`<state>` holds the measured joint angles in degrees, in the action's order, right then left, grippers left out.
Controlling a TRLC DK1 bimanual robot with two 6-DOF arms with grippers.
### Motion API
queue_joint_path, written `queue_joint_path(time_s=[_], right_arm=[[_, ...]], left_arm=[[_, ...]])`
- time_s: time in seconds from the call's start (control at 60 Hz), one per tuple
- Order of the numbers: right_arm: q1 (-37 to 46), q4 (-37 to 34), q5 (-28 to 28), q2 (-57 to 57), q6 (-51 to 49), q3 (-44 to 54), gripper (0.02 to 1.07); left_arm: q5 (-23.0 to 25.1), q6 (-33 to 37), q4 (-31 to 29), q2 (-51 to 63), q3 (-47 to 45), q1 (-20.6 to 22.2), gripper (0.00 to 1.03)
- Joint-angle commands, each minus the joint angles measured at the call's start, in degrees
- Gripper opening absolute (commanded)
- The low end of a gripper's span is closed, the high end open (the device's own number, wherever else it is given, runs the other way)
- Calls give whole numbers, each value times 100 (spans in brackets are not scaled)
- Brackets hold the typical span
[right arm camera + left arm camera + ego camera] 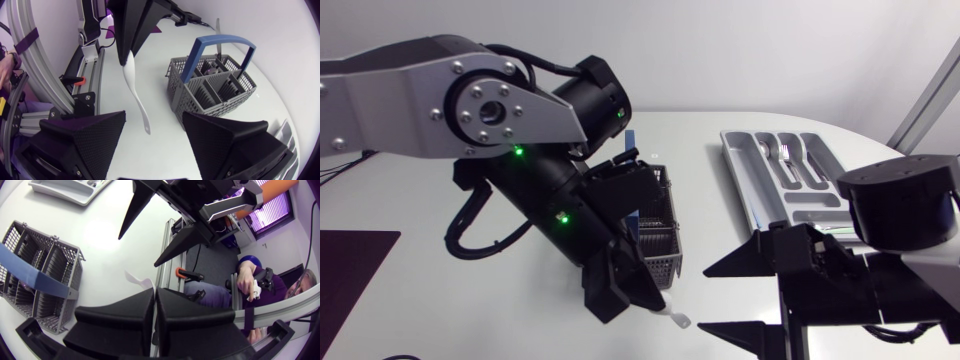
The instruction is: Unload the cutlery basket into the drawer organizer.
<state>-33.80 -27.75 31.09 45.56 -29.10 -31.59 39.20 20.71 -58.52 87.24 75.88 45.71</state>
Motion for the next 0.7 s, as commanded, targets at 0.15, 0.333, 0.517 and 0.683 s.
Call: queue_joint_path(time_s=[0.15, 0.333, 0.517, 0.683], right_arm=[[-487, 235, -59, 375, -324, 66, 67], [-672, 437, -103, 489, -350, 83, 44], [-689, 604, -130, 673, -350, 101, 24], [-733, 604, -130, 735, -307, 92, 12]], left_arm=[[167, 179, -19, 258, 270, 69, 4], [211, 232, -19, 364, 358, 17, 4], [246, 258, -19, 460, 410, -19, 4], [290, 293, -19, 469, 419, -80, 4]])
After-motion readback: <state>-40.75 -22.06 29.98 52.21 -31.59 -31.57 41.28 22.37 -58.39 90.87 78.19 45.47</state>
